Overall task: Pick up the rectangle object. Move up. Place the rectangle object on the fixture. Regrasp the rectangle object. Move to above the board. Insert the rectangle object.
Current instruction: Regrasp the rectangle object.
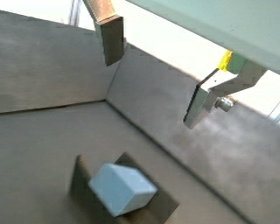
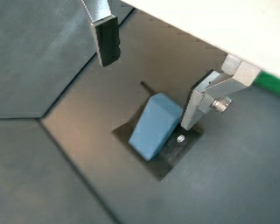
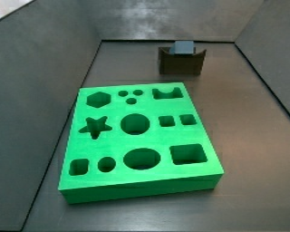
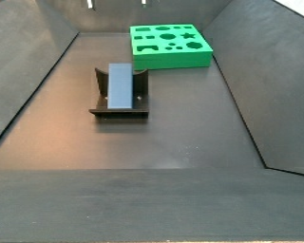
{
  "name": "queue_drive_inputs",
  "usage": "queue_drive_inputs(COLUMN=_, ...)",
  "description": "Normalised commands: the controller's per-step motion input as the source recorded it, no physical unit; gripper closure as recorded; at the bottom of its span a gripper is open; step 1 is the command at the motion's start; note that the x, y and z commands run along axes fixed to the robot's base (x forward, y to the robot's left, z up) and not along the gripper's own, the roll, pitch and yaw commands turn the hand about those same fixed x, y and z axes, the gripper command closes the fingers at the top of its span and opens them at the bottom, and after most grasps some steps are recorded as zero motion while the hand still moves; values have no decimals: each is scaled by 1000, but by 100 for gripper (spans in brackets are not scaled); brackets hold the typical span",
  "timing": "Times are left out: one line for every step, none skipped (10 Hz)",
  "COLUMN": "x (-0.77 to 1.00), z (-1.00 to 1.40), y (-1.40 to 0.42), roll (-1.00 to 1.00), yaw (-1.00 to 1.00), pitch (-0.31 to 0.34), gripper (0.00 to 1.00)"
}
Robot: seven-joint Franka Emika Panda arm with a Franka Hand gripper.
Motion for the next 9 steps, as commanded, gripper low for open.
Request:
queue_drive_inputs(x=81, z=-12, y=-33, roll=1000, yaw=59, pitch=89, gripper=0)
queue_drive_inputs(x=95, z=-18, y=-37, roll=1000, yaw=79, pitch=122, gripper=0)
queue_drive_inputs(x=98, z=-18, y=-40, roll=1000, yaw=115, pitch=162, gripper=0)
queue_drive_inputs(x=101, z=-17, y=-45, roll=832, yaw=133, pitch=162, gripper=0)
queue_drive_inputs(x=104, z=-21, y=-44, roll=707, yaw=148, pitch=154, gripper=0)
queue_drive_inputs(x=103, z=-22, y=-47, roll=455, yaw=170, pitch=136, gripper=0)
queue_drive_inputs(x=94, z=-12, y=-30, roll=262, yaw=184, pitch=105, gripper=0)
queue_drive_inputs(x=36, z=-1000, y=76, roll=152, yaw=261, pitch=41, gripper=0)
queue_drive_inputs(x=34, z=-1000, y=76, roll=131, yaw=261, pitch=20, gripper=0)
